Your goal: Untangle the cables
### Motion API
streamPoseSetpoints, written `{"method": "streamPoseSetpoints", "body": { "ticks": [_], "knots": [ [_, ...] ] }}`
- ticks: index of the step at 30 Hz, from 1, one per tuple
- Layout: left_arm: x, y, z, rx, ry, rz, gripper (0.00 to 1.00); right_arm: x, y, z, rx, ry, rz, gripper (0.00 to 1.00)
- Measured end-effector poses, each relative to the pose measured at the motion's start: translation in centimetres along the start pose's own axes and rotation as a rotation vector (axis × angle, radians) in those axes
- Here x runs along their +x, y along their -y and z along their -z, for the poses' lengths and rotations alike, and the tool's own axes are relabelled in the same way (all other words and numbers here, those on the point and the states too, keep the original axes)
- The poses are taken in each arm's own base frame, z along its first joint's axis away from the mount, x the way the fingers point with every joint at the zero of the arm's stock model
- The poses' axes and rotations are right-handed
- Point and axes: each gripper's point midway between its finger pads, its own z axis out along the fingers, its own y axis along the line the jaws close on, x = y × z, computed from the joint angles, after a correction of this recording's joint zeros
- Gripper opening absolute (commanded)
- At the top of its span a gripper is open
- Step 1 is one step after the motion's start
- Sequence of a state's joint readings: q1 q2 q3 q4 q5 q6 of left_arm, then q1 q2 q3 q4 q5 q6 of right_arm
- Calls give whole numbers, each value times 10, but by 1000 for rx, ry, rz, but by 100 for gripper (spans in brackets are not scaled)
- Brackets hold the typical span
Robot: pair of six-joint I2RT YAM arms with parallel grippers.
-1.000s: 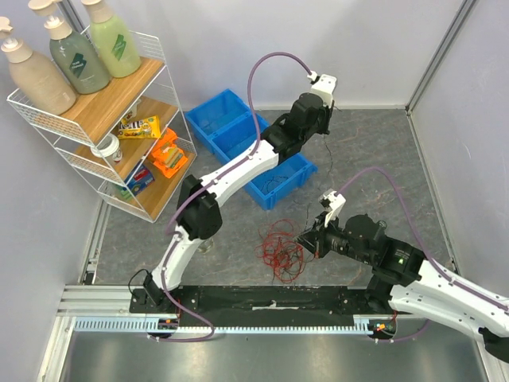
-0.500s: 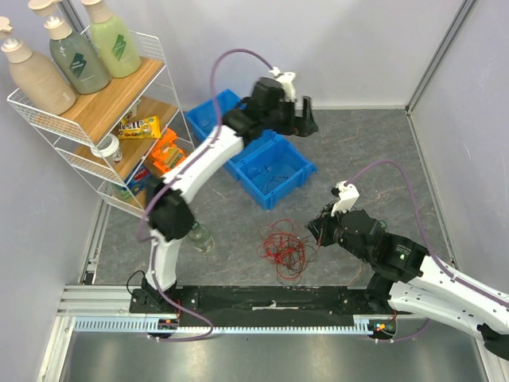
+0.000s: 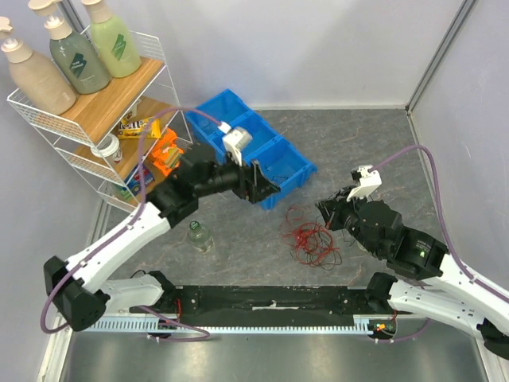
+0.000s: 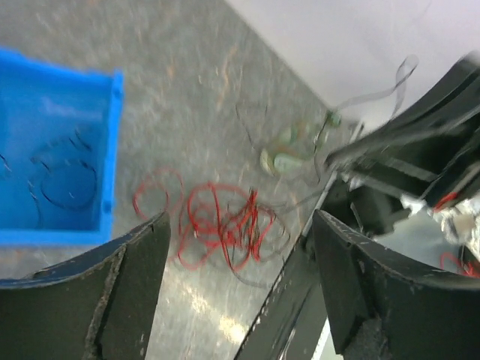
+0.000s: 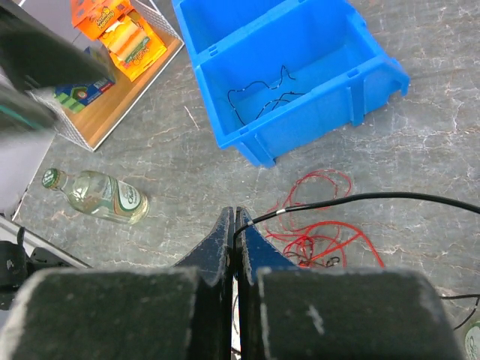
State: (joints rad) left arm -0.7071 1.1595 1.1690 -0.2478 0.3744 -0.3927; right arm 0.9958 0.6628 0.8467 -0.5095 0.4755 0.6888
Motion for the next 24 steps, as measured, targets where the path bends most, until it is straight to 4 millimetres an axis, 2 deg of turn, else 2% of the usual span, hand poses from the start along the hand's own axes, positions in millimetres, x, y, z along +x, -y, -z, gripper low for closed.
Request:
{"method": "streamPoseSetpoints", "body": {
  "ticks": [4,8,12,14,19,24],
  "knots": [
    [70,-8,-24,18,-130,23,90,-6,-1,2,-1,10,-4,0],
    [111,6,-55,62,-221,8,90,-16,-5,6,-11,25,-12,0],
    [141,19,-79,97,-276,-15,80,-23,-8,10,-19,37,-20,0],
    [153,22,-87,110,-298,-18,79,-28,-10,12,-24,45,-26,0],
    [168,23,-100,140,-288,12,79,-51,-21,18,-48,81,-38,0],
    [196,21,-118,140,-323,63,53,-74,-36,19,-77,109,-29,0]
  ]
}}
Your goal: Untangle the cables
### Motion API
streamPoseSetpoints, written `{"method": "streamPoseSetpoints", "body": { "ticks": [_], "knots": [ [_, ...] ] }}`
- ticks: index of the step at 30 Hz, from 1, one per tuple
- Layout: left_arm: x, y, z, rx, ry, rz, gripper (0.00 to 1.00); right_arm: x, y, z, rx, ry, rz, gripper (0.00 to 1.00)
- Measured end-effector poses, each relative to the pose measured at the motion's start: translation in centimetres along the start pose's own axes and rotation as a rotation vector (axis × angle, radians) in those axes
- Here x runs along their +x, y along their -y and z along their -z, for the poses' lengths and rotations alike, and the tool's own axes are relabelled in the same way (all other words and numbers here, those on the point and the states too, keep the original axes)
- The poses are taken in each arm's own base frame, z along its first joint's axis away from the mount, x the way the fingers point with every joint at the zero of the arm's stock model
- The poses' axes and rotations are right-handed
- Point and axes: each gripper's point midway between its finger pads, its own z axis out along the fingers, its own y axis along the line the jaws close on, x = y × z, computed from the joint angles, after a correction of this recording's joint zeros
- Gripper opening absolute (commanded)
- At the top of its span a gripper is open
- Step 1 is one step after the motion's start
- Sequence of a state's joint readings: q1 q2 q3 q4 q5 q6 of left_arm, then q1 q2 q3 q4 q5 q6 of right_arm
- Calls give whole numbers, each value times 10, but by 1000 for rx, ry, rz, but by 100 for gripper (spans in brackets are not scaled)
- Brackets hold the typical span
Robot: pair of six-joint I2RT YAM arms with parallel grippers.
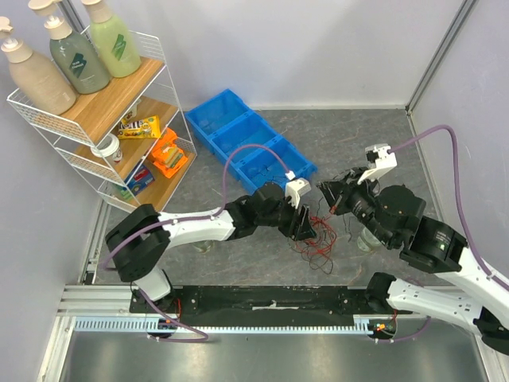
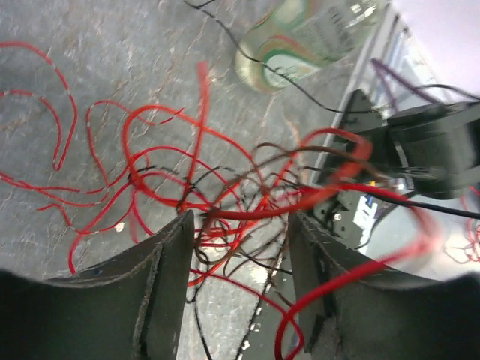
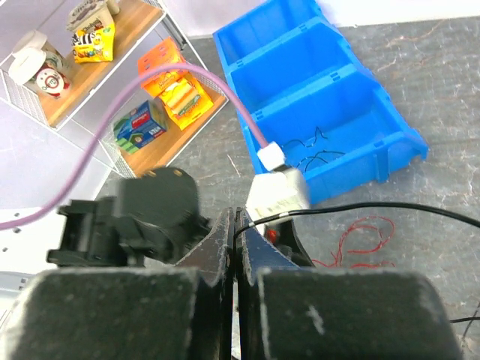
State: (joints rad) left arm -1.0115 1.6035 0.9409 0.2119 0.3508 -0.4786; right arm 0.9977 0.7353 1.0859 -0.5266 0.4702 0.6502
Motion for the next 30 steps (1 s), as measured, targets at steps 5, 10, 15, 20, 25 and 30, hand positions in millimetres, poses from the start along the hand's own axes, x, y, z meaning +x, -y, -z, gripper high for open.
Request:
{"method": "streamPoseSetpoints", "body": {
  "ticks": [5,10,15,20,25,30],
  "knots": [
    [19,-27,-14,-100,-36,43,18,-18,-13,-5,-13,18,29,0],
    [26,-43,-10,-179,-28,54,13,-53,-25,-2,-21,72,69,0],
    [65,-68,7,-272,-78,84,13,-111,-34,9,6,190,115,0],
    [95,-86,29,-360,-116,96,13,-160,-38,17,57,300,153,0],
    [105,-98,46,-430,-113,94,12,-194,-39,25,104,373,189,0],
    [115,-108,55,-483,-113,109,13,-232,-49,36,107,455,200,0]
  ]
}}
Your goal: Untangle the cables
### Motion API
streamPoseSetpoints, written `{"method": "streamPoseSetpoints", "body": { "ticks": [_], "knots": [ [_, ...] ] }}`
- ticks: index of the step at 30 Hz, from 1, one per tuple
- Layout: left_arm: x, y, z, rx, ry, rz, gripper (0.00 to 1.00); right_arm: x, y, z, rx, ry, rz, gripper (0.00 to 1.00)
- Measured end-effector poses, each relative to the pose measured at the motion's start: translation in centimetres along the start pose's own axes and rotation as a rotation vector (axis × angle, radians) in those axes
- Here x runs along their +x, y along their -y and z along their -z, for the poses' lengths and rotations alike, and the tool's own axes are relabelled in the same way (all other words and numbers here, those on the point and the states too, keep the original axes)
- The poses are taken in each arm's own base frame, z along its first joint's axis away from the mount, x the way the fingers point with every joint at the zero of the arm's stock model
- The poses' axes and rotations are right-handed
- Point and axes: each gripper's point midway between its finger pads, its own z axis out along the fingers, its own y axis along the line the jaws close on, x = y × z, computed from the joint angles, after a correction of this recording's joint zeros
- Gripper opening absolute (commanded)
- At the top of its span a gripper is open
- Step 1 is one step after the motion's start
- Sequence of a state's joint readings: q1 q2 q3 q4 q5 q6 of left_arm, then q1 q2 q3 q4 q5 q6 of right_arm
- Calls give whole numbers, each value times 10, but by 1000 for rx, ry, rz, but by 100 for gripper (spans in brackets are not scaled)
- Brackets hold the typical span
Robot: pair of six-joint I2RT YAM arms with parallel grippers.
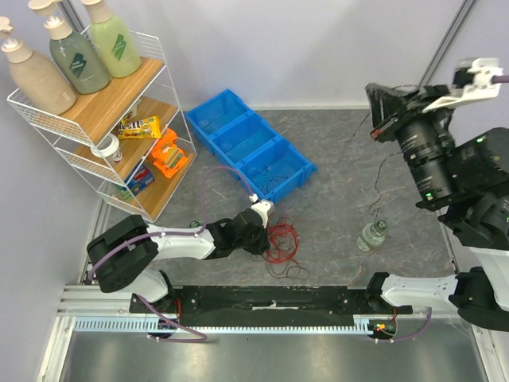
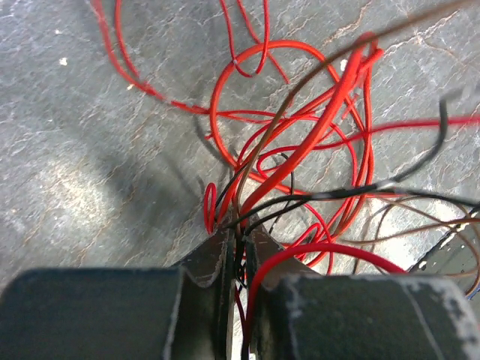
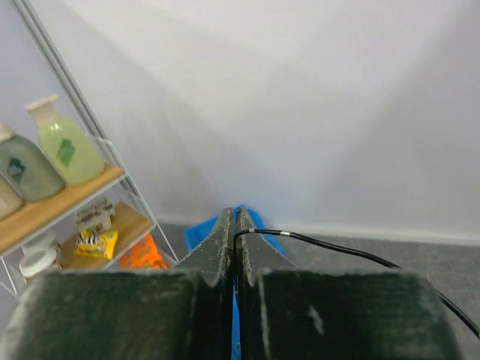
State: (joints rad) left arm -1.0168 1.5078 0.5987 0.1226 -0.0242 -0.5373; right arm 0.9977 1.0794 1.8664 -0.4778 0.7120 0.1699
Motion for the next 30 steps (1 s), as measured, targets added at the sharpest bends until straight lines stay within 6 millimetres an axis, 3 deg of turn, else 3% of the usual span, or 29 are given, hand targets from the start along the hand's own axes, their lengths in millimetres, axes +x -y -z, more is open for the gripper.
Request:
{"method": "streamPoseSetpoints", "body": {
  "ticks": [4,11,13,16,20,22,26,30],
  "knots": [
    [1,-7,5,-28,15,10,13,-45,-3,-4,2,106,-21,0],
    [3,-20,18,-87,31,11,16,-95,-12,-18,13,246,-24,0],
    [3,-23,21,-97,36,10,24,-100,-18,-25,17,271,-13,0],
    [3,-24,28,-99,37,6,48,-101,-26,-36,22,287,14,0],
    [-12,-17,54,-73,85,-13,71,-76,-37,-54,35,252,82,0],
    [-30,-7,73,-39,143,-20,75,-52,-39,-62,46,207,129,0],
    [-89,25,128,62,327,-42,80,6,-38,-71,62,102,222,0],
    [-133,48,180,135,481,-66,83,66,-23,-77,87,-7,298,0]
  ]
}}
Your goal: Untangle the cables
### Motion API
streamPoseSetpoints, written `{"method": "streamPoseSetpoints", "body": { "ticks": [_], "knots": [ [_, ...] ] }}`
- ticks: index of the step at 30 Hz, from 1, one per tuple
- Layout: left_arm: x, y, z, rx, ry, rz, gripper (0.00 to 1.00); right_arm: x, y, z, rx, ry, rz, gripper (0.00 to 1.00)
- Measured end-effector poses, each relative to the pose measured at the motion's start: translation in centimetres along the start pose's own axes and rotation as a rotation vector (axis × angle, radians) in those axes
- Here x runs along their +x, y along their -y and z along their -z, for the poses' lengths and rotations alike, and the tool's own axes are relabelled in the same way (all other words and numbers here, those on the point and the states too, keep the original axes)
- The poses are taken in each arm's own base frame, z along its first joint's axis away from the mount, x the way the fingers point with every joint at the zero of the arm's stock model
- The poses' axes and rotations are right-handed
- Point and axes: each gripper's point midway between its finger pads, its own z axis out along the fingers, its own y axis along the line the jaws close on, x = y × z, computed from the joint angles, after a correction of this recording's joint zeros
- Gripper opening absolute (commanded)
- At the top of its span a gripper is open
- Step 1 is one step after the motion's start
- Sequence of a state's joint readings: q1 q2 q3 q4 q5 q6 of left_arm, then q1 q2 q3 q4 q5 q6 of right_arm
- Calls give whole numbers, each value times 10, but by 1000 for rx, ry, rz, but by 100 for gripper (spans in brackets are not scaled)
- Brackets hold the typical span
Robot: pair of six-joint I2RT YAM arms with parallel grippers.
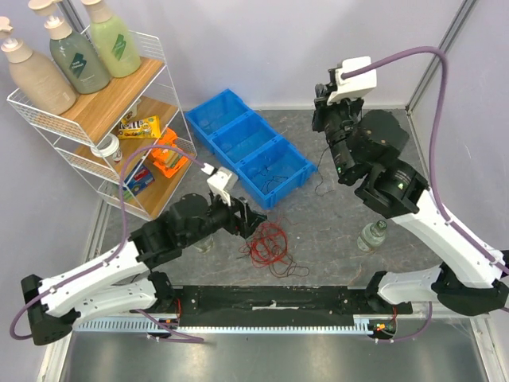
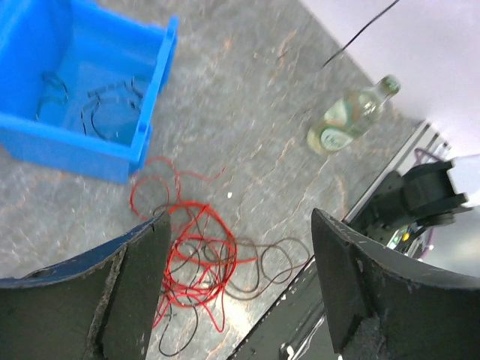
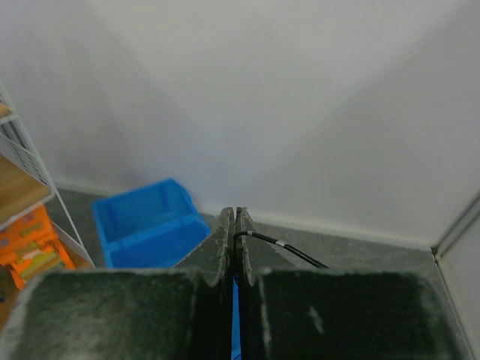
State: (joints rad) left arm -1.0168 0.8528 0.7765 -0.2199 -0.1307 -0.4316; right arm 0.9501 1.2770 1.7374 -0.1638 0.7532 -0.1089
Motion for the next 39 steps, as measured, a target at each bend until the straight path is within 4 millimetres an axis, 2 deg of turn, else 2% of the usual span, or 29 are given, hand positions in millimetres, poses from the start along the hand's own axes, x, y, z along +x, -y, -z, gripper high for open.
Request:
{"method": "streamPoseSetpoints", "body": {
  "ticks": [3,5,7,10,13,17,22,31,39],
  "knots": [
    [-30,8,15,15,68,-23,85,34,5,-2,9,-70,34,0],
    [-45,10,21,14,99,-35,86,49,8,0,7,-101,37,0],
    [-58,15,25,21,122,-45,87,53,10,4,-7,-114,28,0],
    [-76,24,27,40,153,-49,88,45,10,13,-50,-104,-13,0],
    [-89,36,21,71,163,-50,90,36,8,22,-100,-90,-54,0],
    [-106,55,5,125,163,-69,93,29,-13,30,-237,-96,-104,0],
    [-132,75,-2,191,210,-137,93,24,-43,43,-418,-113,-161,0],
    [-138,86,-8,253,249,-227,93,12,-89,62,-669,-142,-268,0],
    [-130,71,-12,195,267,-225,93,13,-124,73,-822,-190,-401,0]
  ]
}}
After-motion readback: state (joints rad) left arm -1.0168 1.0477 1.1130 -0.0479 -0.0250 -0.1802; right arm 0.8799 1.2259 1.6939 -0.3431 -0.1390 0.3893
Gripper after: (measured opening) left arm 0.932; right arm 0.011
